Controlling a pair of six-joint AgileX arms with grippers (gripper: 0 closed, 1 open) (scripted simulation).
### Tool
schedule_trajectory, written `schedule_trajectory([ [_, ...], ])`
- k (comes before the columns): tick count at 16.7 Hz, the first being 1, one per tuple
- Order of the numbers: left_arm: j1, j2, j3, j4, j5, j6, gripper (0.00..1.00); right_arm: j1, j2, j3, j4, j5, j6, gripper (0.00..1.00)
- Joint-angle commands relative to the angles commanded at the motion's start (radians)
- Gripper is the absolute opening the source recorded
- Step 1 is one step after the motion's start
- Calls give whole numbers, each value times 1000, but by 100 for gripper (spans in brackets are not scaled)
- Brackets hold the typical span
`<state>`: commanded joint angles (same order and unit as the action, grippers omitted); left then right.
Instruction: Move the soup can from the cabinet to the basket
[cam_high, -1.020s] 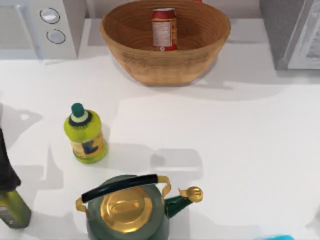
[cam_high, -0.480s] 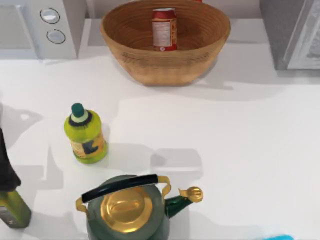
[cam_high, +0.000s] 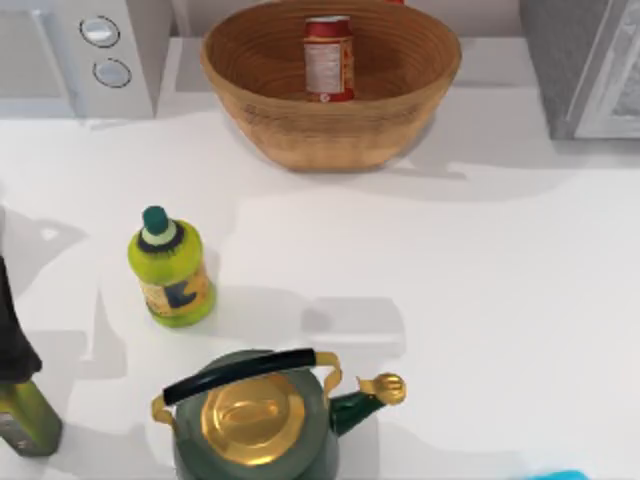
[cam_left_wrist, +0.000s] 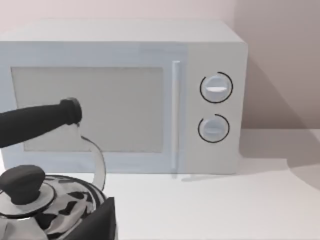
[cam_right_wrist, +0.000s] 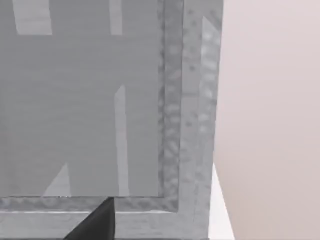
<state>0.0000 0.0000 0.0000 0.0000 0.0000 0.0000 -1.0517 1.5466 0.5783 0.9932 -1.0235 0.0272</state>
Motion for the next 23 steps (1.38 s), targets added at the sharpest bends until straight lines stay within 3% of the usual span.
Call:
schedule_trajectory([
  [13,0,0,0,0,0,0,100,-7,-156,996,-1198,-18,4,100],
  [17,0,0,0,0,0,0,100,9,-202,1148,-1358,-9,2,100],
  [23,0,0,0,0,0,0,100,6,-206,1165,-1372,-9,2,100],
])
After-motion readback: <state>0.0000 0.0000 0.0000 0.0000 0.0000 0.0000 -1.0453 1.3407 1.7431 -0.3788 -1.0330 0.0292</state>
